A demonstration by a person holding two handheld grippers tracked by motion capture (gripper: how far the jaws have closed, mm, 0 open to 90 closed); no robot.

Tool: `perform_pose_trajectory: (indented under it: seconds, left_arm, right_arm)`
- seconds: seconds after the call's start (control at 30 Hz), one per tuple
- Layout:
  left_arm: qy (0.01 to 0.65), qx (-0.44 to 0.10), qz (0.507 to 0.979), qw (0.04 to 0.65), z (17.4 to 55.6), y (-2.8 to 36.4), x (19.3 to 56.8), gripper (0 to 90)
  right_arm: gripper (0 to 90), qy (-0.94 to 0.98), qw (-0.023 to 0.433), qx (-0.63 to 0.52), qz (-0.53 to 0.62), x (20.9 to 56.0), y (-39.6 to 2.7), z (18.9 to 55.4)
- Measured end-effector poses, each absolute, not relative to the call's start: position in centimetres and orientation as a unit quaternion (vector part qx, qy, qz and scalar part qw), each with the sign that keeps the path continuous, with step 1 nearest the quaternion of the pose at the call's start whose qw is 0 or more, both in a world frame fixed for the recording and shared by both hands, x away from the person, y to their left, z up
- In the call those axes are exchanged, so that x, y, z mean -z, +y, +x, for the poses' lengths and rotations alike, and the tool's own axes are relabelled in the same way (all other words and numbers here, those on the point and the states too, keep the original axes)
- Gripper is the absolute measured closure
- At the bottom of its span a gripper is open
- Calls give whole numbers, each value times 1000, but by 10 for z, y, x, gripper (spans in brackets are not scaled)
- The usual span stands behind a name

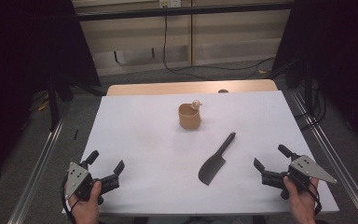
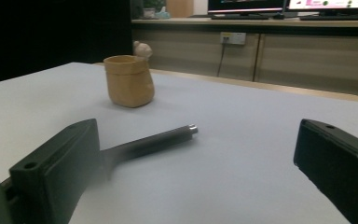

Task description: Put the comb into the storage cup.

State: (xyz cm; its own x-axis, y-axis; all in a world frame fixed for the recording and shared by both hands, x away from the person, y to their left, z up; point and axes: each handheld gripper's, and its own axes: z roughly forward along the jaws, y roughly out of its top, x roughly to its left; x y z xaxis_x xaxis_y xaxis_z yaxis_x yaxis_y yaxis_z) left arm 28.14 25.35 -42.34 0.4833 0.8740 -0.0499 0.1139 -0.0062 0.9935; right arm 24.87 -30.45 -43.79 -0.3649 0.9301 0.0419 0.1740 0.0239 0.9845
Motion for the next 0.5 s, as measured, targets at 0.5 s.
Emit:
perform_pose_trajectory:
  seconds: [0.5]
  left_arm:
    - [391, -337, 626, 584, 277, 258, 422, 29]
  right_arm:
    - [4, 643, 329, -557, 411, 433, -284, 266]
